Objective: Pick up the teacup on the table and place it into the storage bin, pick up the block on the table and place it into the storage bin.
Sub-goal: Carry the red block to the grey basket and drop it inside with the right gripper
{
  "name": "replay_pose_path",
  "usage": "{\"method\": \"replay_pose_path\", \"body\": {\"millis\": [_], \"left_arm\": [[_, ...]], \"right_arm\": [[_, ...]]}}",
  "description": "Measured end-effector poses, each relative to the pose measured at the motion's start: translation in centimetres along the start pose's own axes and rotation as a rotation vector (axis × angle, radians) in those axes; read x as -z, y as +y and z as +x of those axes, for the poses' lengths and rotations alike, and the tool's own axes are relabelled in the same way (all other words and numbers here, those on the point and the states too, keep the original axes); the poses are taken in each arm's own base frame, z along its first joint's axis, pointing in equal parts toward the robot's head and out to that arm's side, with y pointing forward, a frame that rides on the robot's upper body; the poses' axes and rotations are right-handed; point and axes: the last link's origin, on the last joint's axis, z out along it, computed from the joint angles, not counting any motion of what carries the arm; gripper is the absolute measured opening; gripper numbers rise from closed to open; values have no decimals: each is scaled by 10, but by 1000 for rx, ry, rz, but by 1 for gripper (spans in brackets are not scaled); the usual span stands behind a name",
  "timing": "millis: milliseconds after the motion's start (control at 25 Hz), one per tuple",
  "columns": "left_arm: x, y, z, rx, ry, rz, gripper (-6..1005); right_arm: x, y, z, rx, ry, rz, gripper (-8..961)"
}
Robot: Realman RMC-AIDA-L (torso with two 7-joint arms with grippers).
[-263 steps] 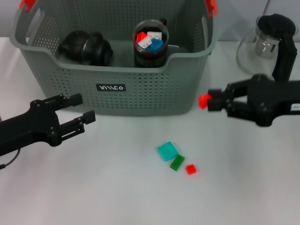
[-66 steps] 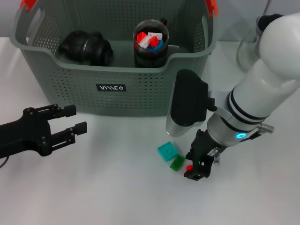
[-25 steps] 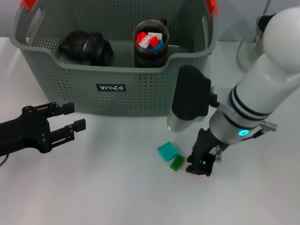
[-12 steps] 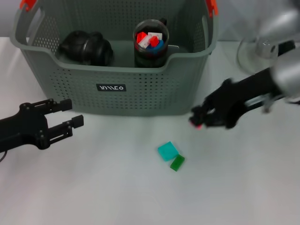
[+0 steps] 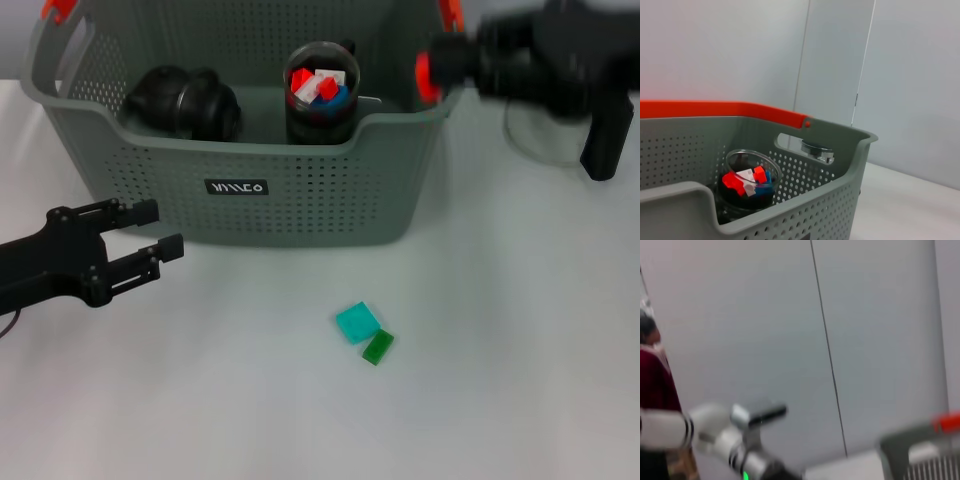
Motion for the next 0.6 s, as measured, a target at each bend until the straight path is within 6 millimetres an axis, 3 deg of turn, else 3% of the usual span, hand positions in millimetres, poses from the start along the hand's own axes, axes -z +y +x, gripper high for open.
{"method": "replay_pose_path", "body": {"millis": [120, 320, 600], "left_arm": [[-1, 0, 1, -1, 1, -2, 563], [-1, 0, 1, 1, 1, -1, 563], [-1, 0, 2, -1, 12, -1, 563]], "right_arm": [[-6, -8, -26, 21, -19, 59, 195], [-33, -43, -67, 7, 95, 299, 195], [-87, -86, -92, -14, 368, 582, 195]]}}
